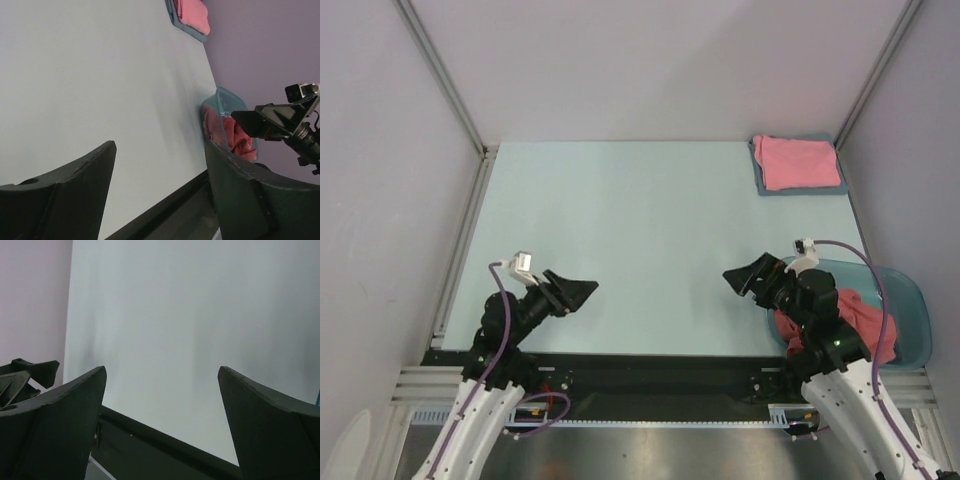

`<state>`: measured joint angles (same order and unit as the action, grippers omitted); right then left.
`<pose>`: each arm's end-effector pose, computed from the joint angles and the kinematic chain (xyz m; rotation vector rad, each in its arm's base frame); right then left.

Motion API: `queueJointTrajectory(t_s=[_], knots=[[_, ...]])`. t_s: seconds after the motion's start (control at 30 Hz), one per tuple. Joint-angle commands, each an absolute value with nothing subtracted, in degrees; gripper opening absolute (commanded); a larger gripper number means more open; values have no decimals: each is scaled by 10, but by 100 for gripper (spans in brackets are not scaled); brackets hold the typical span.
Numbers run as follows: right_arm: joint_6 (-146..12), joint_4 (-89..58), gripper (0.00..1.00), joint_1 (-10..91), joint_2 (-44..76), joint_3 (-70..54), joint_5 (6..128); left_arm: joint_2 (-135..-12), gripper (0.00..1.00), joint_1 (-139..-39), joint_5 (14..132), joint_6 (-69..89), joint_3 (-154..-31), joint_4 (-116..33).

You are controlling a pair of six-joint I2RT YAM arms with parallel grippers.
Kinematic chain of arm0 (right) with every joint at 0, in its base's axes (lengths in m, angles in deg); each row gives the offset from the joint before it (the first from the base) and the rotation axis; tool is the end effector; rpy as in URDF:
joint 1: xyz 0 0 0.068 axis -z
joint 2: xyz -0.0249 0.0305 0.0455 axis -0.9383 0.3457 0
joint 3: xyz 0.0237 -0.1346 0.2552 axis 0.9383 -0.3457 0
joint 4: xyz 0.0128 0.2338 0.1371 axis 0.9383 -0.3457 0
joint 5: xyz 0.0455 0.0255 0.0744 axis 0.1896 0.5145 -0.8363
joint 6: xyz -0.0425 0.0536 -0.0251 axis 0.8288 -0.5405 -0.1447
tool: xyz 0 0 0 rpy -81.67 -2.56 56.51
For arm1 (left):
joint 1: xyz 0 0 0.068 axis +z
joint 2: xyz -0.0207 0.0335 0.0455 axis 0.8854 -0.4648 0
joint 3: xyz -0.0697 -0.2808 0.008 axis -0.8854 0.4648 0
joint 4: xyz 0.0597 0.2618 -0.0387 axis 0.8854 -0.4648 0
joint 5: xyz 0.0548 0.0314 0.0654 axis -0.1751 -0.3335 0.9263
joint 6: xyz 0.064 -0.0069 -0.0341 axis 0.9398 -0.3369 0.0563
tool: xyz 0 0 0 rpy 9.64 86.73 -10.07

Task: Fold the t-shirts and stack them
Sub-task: Neatly place the folded tshirt to the corner

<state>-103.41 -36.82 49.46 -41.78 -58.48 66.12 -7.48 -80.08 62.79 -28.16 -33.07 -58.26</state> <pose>0.1293 0.0575 0.2457 0.2961 2.0017 0.8692 0.1107 -0.0558 0.2112 -0.2665 1.8698 -1.1170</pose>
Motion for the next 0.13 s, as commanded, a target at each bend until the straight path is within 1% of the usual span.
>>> queueJointTrajectory(t_s=[0.0,0.1], knots=[[-1036,-405,100,491,-443,-594,673,-64,78,-803,622,-307,-319,-570],[-1025,-413,100,491,-441,-590,669,-66,78,-803,589,-318,-300,-546]])
